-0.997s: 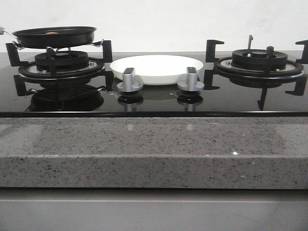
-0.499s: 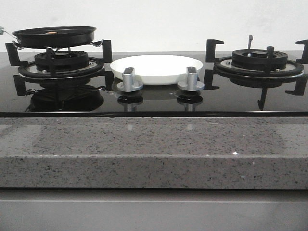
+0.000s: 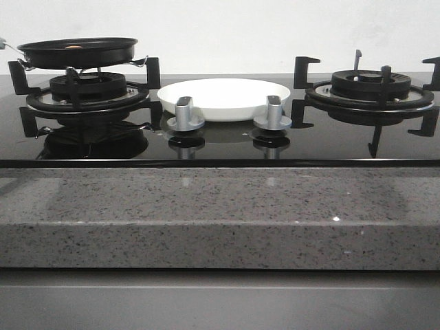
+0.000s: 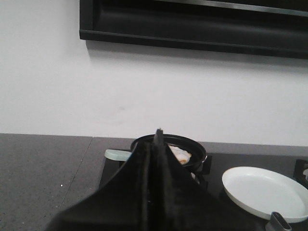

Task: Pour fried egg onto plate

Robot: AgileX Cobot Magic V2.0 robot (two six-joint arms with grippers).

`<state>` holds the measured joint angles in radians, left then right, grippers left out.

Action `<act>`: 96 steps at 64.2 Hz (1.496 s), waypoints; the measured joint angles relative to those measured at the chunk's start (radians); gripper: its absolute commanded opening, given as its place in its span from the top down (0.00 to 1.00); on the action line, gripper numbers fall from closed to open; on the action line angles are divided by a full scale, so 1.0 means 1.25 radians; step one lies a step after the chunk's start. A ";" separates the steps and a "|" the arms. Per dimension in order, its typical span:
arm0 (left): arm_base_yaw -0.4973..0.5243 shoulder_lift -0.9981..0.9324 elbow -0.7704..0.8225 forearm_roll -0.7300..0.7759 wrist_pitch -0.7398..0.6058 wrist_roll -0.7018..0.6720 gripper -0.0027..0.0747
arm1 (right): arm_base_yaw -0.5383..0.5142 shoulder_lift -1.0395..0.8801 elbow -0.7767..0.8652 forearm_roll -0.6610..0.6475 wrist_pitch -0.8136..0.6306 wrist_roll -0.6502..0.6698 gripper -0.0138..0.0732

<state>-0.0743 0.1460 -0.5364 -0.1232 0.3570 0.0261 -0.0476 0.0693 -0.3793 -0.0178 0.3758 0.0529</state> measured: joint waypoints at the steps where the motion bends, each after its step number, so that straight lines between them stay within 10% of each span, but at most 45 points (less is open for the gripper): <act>1: 0.000 0.011 -0.015 0.000 0.015 0.000 0.99 | 0.000 0.012 -0.022 0.000 0.016 0.000 0.92; 16: 0.000 0.196 -0.207 0.000 0.262 0.000 0.99 | 0.000 0.176 -0.259 0.005 0.238 0.000 0.92; 43: 0.000 0.347 -0.203 -0.001 0.288 0.000 0.97 | 0.000 0.337 -0.281 0.007 0.379 0.001 0.82; 60: 0.000 0.403 -0.201 -0.001 0.267 0.000 0.33 | 0.000 0.356 -0.281 0.007 0.356 0.001 0.22; 78: -0.025 0.429 -0.201 -0.003 0.257 0.000 0.33 | 0.000 0.388 -0.243 0.072 0.333 -0.025 0.21; 96: -0.221 0.437 -0.201 0.058 0.266 0.000 0.34 | 0.007 0.585 -0.356 0.351 0.354 -0.319 0.33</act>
<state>-0.3501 0.6926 -0.7878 -0.0507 0.6896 0.0261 -0.0384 0.8001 -0.8241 0.4213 0.8188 -0.3457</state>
